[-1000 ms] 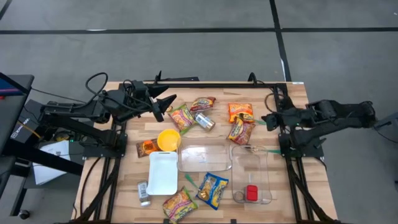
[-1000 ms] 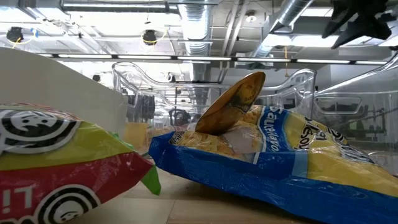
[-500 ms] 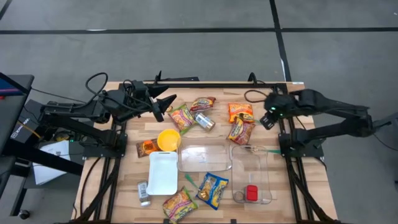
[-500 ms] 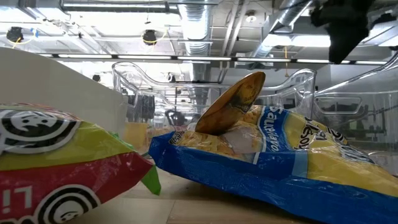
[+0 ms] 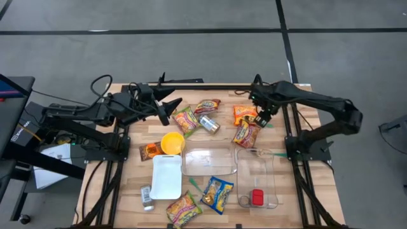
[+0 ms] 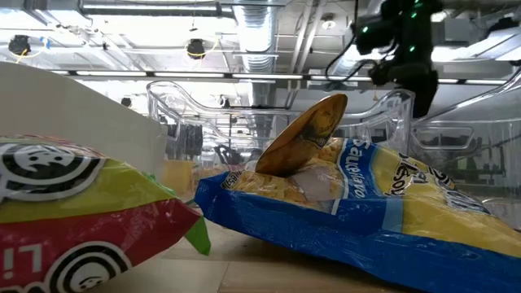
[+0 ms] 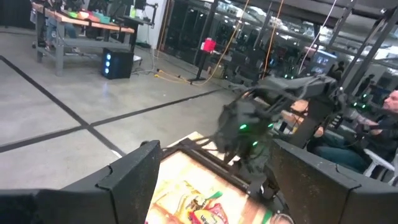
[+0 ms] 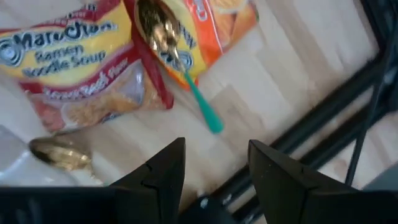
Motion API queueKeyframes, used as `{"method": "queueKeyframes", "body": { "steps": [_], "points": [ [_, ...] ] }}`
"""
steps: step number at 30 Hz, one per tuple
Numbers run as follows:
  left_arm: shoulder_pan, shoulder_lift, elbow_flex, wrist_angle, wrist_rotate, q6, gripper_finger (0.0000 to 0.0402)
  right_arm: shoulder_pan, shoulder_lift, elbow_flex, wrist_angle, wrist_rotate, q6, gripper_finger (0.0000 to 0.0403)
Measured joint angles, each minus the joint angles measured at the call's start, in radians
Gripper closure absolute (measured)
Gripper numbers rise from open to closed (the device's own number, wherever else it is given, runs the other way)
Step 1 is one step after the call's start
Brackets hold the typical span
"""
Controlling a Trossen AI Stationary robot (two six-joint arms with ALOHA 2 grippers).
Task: Pick & Place Food Item
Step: Put the green spoon into the white bin
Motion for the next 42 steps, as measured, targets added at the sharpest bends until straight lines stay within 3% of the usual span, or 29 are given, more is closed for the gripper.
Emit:
{"method": "queueKeyframes", "body": {
  "steps": [6, 11, 21, 30, 42],
  "points": [
    [0.0, 0.015, 0.0, -0.008, 0.002, -0.013, 0.0105, -0.063, 0.09, -0.019, 0.064, -0.062, -0.132, 0.0235],
    [0.0, 0.015, 0.0, -0.016, 0.002, -0.023, 0.0105, -0.073, 0.118, -0.13, 0.14, -0.07, -0.169, 0.0235],
    [0.0, 0.015, 0.0, -0.013, 0.001, -0.028, 0.0105, -0.107, 0.046, -0.38, 0.403, -0.08, -0.152, 0.0235],
    [0.0, 0.014, 0.0, 0.003, 0.0, -0.055, 0.0105, -0.111, 0.04, -0.401, 0.537, -0.111, -0.152, 0.0238],
    [0.0, 0.014, 0.0, 0.006, 0.0, -0.071, 0.0105, -0.11, 0.132, -0.442, 0.584, -0.14, -0.126, 0.0312]
  ]
}}
